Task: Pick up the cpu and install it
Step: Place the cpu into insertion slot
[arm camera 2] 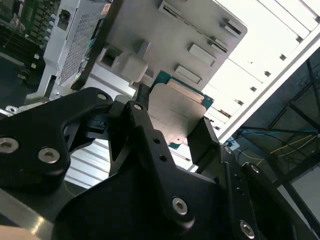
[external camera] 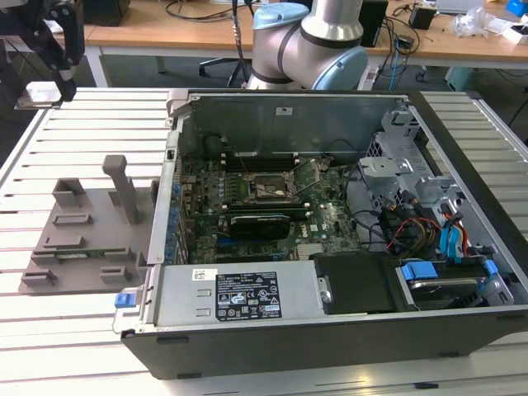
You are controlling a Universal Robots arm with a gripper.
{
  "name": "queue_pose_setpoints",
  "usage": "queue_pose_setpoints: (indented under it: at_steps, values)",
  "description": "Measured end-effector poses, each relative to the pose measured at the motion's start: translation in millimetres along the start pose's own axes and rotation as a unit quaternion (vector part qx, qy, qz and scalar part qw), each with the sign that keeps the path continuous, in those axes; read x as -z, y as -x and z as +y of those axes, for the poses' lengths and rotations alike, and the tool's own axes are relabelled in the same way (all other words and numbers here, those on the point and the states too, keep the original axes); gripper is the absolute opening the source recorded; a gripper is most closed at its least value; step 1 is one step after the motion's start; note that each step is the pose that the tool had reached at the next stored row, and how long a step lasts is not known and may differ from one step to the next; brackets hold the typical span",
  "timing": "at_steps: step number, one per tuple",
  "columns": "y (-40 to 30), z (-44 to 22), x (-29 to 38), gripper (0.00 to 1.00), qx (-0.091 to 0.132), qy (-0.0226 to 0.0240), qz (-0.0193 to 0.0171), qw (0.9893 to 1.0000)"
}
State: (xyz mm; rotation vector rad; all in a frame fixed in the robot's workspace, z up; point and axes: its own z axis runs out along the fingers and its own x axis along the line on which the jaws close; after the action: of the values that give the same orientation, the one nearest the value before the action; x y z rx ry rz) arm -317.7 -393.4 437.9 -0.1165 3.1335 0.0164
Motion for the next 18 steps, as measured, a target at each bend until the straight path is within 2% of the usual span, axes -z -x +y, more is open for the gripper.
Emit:
queue_pose_setpoints:
  at_steps: [2,4,10,11,18]
  values:
    - [0.2,-0.1,-1.2,0.55,0.019,0.0001,0.0003,0.9998]
    - [1.7,-0.1,-2.2,0.55,0.028,0.0002,0.0003,0.9996]
    - [10.2,-0.2,-5.2,0.55,0.028,0.0002,0.0003,0.9996]
    - [13.3,-0.3,-5.6,0.55,0.028,0.0002,0.0003,0.9996]
    - [23.3,-1.0,-6.4,0.55,0.028,0.0001,0.0003,0.9996]
